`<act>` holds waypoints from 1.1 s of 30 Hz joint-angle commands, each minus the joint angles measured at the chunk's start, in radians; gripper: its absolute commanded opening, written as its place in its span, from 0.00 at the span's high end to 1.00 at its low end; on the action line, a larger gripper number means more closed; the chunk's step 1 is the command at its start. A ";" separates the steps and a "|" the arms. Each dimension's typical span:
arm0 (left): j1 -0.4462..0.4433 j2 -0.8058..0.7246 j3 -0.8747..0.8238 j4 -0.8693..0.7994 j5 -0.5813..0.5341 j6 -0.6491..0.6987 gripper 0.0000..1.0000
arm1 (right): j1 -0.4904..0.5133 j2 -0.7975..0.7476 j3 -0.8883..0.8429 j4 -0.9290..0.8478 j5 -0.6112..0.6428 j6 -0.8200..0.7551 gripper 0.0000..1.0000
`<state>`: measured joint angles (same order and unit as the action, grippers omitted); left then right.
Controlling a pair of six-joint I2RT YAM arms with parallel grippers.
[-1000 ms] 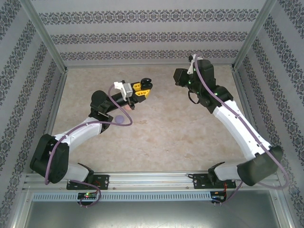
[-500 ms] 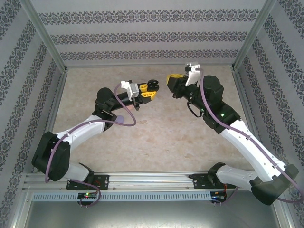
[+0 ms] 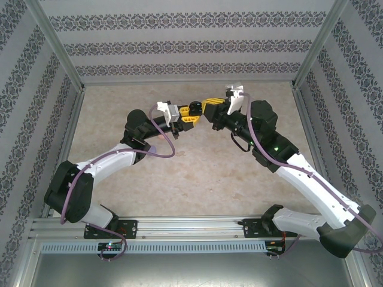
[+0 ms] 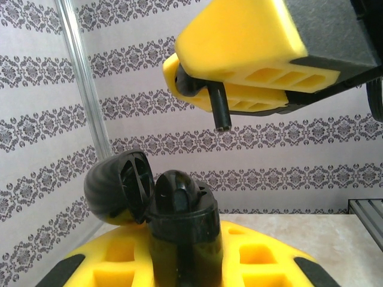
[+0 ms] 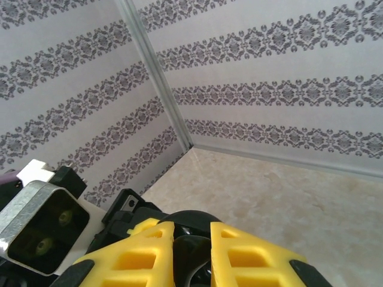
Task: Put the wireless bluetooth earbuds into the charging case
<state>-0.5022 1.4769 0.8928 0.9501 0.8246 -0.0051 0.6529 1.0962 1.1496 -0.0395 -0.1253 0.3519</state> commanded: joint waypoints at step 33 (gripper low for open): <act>-0.018 -0.001 0.036 0.047 -0.011 -0.003 1.00 | 0.021 0.088 0.018 -0.028 -0.034 -0.050 0.79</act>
<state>-0.5041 1.4776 0.8948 0.9508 0.8043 -0.0051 0.6594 1.1702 1.1496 -0.0284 -0.1406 0.3195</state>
